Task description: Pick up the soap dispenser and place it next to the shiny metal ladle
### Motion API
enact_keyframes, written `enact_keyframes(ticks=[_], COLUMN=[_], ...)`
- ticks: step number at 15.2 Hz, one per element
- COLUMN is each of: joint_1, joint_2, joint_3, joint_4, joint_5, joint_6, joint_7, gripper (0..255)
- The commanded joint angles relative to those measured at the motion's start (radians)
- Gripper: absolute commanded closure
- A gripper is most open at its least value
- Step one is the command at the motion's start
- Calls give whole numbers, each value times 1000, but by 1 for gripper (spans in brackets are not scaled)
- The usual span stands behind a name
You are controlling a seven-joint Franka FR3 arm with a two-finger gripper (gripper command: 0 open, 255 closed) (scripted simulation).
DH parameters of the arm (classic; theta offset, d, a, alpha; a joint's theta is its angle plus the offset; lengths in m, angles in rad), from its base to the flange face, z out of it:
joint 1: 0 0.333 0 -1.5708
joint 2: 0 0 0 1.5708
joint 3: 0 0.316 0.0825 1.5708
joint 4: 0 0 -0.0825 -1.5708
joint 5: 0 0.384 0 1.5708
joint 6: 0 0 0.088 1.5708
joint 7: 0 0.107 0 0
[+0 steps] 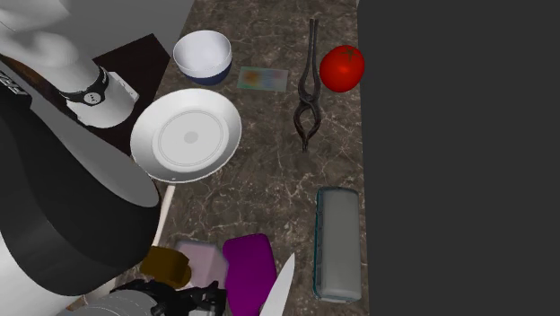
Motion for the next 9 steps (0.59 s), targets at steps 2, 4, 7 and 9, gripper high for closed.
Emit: enact_keyframes(ticks=[2, 4, 7, 9], joint_1=[3, 3, 7, 6], joint_2=[8, 8, 15, 14], joint_3=[2, 2, 2, 2], joint_4=[-9, -9, -3, -6], joint_5=[0, 1, -1, -1], joint_6=[-1, -1, 1, 2], joint_7=[0, 0, 4, 4], gripper=[255, 255, 0, 0])
